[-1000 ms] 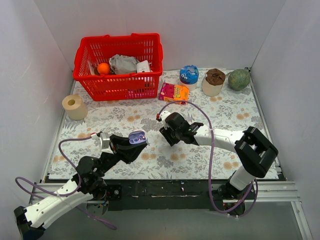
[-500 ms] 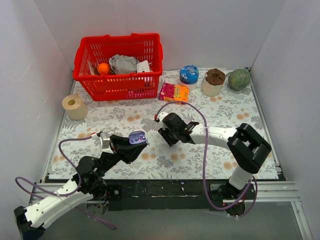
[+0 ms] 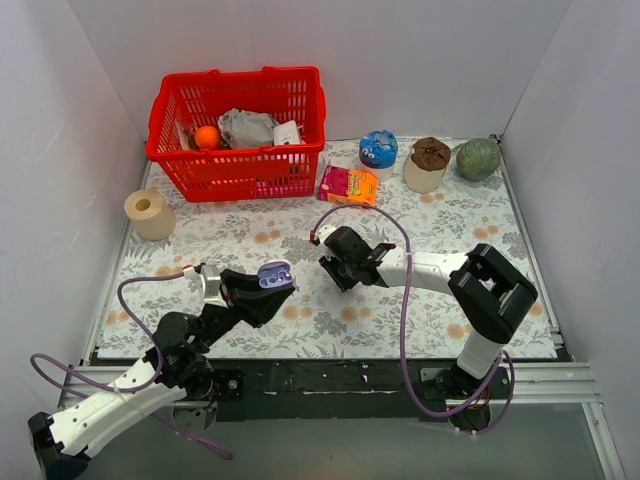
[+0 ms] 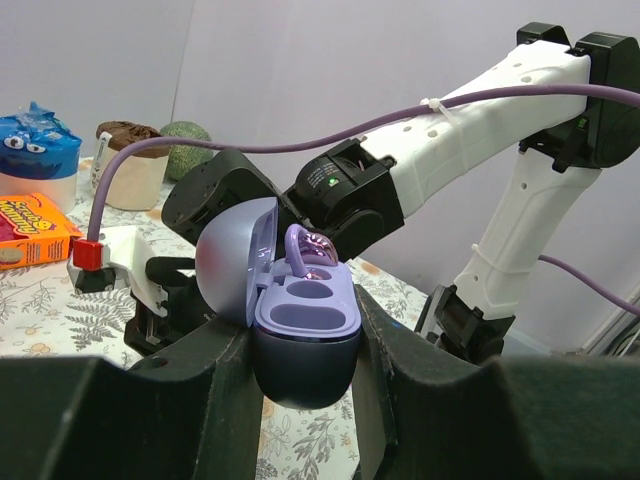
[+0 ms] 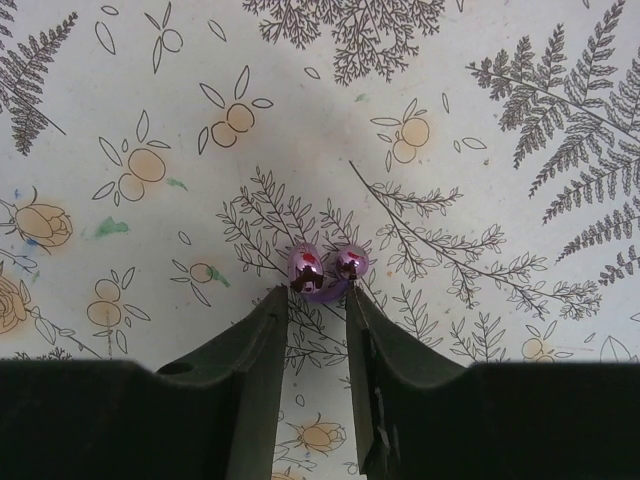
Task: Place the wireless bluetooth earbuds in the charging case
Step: Adjust the earbud at the center of the board.
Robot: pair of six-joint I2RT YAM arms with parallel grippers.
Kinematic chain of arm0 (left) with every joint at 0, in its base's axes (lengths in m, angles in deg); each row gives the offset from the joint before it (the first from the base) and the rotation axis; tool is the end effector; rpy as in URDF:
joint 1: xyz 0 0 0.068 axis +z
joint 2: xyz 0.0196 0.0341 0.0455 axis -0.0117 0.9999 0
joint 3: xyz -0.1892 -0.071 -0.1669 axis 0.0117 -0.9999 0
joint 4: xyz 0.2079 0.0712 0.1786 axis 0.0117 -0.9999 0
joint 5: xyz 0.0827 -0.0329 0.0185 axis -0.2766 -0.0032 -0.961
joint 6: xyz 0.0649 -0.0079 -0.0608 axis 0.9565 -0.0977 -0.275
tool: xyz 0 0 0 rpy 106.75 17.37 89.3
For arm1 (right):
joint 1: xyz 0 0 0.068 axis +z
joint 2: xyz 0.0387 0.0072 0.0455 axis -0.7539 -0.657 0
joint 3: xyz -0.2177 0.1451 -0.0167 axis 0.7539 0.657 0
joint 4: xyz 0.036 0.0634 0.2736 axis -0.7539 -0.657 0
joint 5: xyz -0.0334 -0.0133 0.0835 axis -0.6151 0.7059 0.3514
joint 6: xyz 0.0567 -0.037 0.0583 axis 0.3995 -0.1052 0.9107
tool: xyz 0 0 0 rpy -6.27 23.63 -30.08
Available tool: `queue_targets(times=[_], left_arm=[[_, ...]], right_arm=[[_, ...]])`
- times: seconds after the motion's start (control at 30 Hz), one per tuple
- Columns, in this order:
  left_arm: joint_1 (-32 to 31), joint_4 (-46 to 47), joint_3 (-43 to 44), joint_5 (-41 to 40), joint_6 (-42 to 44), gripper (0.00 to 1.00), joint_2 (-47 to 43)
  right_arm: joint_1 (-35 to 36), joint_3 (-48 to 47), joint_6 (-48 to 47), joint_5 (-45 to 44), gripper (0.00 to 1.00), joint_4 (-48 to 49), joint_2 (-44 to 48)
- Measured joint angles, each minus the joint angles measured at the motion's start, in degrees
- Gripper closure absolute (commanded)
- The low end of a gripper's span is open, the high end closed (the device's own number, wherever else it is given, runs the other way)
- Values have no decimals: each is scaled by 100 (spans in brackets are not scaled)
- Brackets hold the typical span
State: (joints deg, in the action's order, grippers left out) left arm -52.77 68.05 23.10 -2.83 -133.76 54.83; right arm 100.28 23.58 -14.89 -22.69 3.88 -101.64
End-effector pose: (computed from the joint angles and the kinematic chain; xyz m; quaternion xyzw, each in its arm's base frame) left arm 0.1126 -0.1524 0.2680 -0.0152 0.5718 -0.6900 0.4435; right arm 0.2512 0.2935 0.1059 -0.3631 0.8698 0.0801 0.3243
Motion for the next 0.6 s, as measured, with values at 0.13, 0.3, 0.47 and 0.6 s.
queue_targets(times=[0.13,0.3,0.47,0.6], left_arm=[[0,-7,0,0,0,100,0],[0,-9,0,0,0,100,0],[0,-9,0,-2,-2,100,0],[0,-9,0,-4,-4,100,-35]], right_arm=[[-7,-13,17,-2,73,-17,-4],[-24,-57,35,2,84,-17,-13],[-31,-68,42,22,98,-11,-13],[-35,-74,74,46,99,-20,-66]])
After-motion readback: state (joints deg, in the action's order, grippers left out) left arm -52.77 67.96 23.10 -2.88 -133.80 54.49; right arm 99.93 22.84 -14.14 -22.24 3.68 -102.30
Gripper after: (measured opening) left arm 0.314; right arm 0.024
